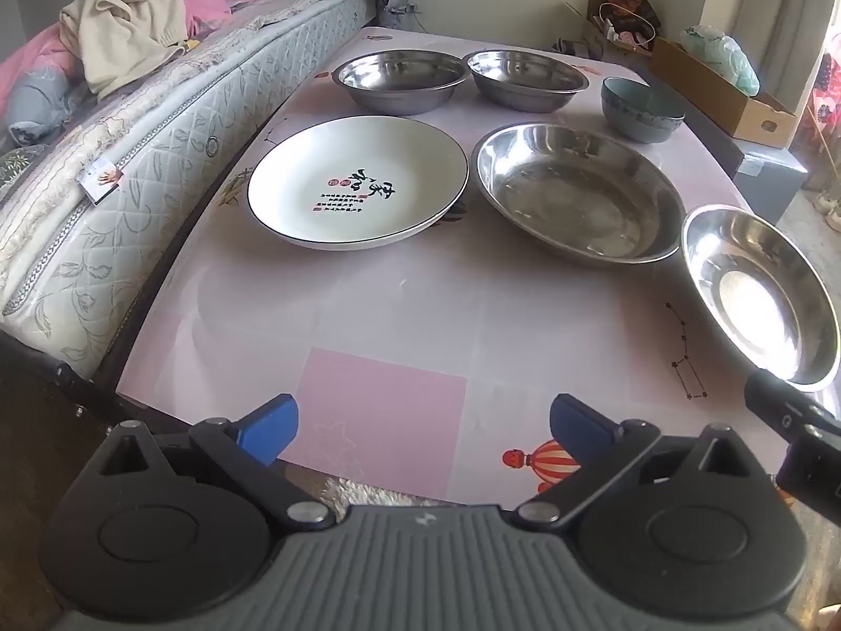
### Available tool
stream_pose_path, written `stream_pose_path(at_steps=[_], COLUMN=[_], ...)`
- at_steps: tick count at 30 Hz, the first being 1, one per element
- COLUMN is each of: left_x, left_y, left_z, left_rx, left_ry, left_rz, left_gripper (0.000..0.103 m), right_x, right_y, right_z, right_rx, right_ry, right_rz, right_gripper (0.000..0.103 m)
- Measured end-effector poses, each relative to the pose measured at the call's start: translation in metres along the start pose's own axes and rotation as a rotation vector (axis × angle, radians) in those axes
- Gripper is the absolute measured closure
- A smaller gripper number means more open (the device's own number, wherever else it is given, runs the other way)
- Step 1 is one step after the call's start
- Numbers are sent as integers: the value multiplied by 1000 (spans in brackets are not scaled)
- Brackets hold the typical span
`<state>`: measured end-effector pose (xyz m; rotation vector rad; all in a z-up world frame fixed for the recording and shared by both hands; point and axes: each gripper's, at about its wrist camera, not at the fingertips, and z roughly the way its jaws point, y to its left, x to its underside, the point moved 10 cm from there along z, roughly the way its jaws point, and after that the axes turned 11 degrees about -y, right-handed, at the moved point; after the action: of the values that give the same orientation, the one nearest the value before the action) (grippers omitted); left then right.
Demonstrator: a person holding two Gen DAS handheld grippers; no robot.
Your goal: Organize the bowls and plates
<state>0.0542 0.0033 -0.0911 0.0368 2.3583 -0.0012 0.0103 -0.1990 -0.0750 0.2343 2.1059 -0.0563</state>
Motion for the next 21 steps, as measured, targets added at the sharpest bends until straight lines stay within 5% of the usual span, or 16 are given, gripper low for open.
stream_pose_path(at_steps=[21], left_x=[3], left_y=[-1], left_z=[3], left_rx=[17], left_ry=[17], left_rz=[-6], left_gripper=[1], right_x=[3], right_y=[1], right_z=[3], right_rx=[14], right_ry=[14], right_rz=[-6], right_gripper=[1])
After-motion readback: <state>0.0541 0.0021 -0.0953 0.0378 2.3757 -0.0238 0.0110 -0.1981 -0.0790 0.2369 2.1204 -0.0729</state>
